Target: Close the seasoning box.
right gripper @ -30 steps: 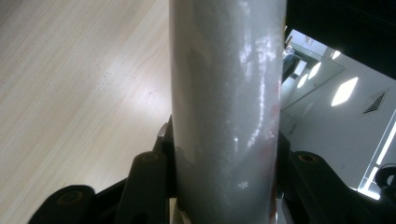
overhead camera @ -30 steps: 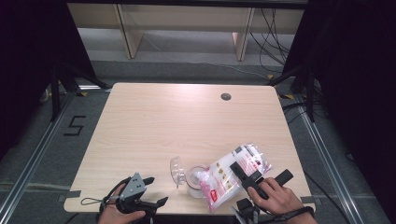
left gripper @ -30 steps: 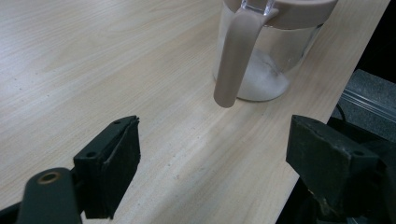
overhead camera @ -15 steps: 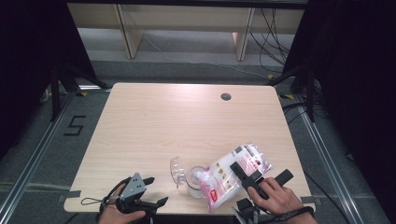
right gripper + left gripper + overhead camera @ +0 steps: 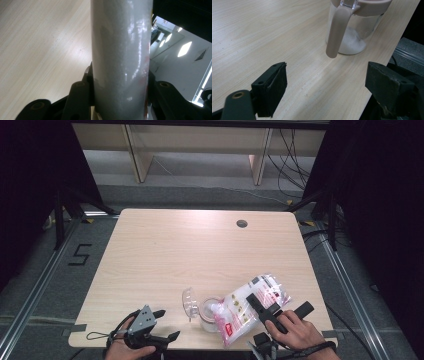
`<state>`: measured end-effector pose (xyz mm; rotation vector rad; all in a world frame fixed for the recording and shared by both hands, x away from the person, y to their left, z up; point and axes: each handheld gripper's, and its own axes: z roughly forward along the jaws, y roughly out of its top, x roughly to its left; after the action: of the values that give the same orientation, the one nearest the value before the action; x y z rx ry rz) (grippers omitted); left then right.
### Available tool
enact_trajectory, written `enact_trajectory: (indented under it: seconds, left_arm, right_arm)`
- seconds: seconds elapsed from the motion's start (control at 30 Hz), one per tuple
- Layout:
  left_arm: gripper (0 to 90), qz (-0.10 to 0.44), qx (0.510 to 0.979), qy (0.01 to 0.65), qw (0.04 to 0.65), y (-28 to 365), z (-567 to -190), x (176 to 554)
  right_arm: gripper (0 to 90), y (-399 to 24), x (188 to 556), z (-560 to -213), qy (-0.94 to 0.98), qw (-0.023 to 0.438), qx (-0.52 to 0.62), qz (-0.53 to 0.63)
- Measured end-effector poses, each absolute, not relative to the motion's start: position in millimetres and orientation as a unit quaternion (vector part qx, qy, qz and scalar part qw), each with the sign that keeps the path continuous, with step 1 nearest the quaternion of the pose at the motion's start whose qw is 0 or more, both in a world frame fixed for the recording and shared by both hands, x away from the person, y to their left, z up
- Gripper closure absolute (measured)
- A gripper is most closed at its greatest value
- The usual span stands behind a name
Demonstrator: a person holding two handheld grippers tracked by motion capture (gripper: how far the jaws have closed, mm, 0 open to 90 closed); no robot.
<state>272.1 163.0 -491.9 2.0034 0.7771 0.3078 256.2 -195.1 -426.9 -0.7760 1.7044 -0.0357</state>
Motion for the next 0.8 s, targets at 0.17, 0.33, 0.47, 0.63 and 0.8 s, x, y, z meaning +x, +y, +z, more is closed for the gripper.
enact_trajectory:
  seconds: [0.17, 0.33, 0.47, 0.63, 0.8]
  left_arm:
    - [17.4, 0.124, 0.816, 0.317, 0.467, 162.8, -492.1, 272.2]
    - [17.4, 0.126, 0.819, 0.313, 0.464, 163.0, -492.0, 272.4]
    - [17.4, 0.124, 0.818, 0.315, 0.466, 163.0, -492.0, 272.3]
    - [17.4, 0.125, 0.818, 0.314, 0.466, 162.9, -492.1, 272.4]
    - [17.4, 0.125, 0.818, 0.315, 0.465, 162.8, -492.1, 272.3]
  right_arm:
    - [63.8, -195.2, 256.2, -427.1, 0.734, 0.592, -0.333, -0.016]
    - [63.8, -194.5, 255.8, -427.8, 0.731, 0.595, -0.334, -0.016]
    - [63.9, -194.2, 255.6, -427.6, 0.733, 0.593, -0.334, -0.017]
    - [63.9, -194.3, 255.8, -427.5, 0.732, 0.593, -0.334, -0.016]
    - [63.9, -194.2, 255.7, -426.9, 0.732, 0.593, -0.335, -0.018]
